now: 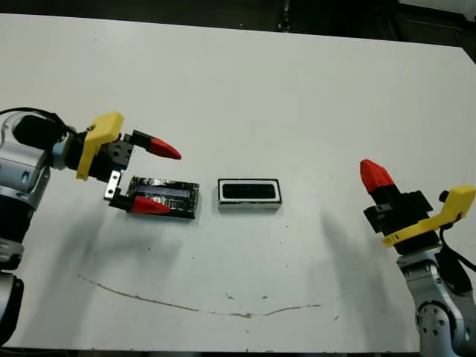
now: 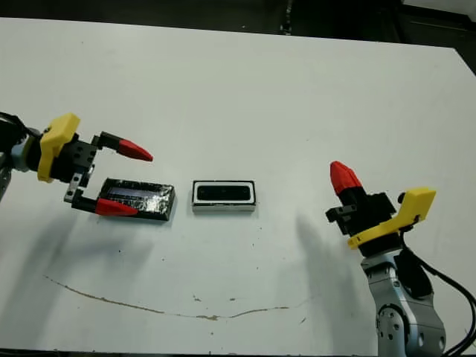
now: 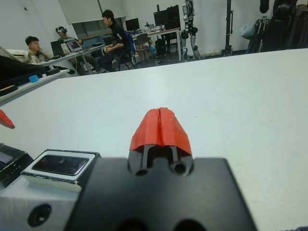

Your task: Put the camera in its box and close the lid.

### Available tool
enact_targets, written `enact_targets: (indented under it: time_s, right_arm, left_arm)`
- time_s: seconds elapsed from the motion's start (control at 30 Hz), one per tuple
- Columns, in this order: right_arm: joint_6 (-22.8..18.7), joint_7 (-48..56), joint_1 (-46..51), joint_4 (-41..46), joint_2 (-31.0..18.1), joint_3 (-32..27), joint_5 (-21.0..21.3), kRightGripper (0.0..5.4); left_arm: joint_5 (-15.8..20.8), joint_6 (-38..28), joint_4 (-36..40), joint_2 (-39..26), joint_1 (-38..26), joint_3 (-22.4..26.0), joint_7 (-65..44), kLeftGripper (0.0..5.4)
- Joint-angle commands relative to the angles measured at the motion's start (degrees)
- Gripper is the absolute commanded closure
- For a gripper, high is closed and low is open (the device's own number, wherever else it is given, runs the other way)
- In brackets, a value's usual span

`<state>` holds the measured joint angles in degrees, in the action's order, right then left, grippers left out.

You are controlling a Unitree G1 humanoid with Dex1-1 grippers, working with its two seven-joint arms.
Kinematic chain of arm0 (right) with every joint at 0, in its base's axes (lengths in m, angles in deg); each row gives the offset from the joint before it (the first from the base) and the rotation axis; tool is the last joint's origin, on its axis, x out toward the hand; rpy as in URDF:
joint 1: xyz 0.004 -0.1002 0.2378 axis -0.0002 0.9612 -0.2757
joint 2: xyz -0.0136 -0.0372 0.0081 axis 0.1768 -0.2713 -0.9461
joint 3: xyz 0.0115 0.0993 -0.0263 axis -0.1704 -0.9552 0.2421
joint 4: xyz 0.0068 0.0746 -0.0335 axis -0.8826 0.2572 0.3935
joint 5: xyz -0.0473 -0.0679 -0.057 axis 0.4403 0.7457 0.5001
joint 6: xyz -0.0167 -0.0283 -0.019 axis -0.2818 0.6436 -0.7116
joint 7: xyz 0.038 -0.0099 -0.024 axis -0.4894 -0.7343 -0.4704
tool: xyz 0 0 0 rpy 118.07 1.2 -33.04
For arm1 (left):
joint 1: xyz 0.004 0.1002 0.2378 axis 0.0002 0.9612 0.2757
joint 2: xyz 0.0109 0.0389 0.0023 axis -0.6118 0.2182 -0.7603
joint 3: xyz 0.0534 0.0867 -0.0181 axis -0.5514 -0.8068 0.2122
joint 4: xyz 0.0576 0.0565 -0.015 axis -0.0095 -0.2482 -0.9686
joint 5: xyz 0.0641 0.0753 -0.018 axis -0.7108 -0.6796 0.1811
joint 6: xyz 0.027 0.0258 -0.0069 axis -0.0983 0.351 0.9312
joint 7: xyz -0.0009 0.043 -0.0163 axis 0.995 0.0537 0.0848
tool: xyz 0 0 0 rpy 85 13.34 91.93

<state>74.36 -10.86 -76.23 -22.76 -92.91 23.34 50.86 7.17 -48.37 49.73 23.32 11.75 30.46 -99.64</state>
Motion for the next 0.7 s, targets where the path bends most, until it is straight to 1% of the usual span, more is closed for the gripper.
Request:
enact_targets:
  time_s: [0.03,0.2,0.27,0.4,0.6,0.7]
  right_arm:
    - [0.3,0.2,0.9,0.1,-0.9,-0.3,-0.3,5.39]
    - [0.2,0.7,0.9,-0.1,-0.8,-0.3,-0.9,5.39]
    - [0.3,1.0,0.9,-0.3,-0.7,-0.3,-1.3,5.39]
    - [0.4,1.6,0.8,-0.7,-0.8,-0.4,-1.6,5.39]
    - [0.4,1.9,0.7,-0.9,-1.0,-0.5,-1.9,5.39]
    - [0.5,2.1,0.6,-1.0,-1.2,-0.4,-1.7,5.39]
  left_arm:
    - [-1.8,-0.9,-2.0,0.2,-0.2,-1.8,-0.3,0.0]
    - [-3.5,-1.8,-3.8,0.4,-1.1,-3.4,-0.3,0.0]
    - [-3.4,-1.5,-4.5,0.4,-1.5,-4.0,-0.3,0.0]
    - [-5.5,-3.1,-5.6,0.7,-1.4,-3.6,-0.3,0.0]
    - [-7.0,-3.1,-7.6,0.4,-1.5,-3.1,-0.3,0.0]
    - [-7.9,-5.2,-7.7,0.0,-0.8,-2.5,0.2,0.0]
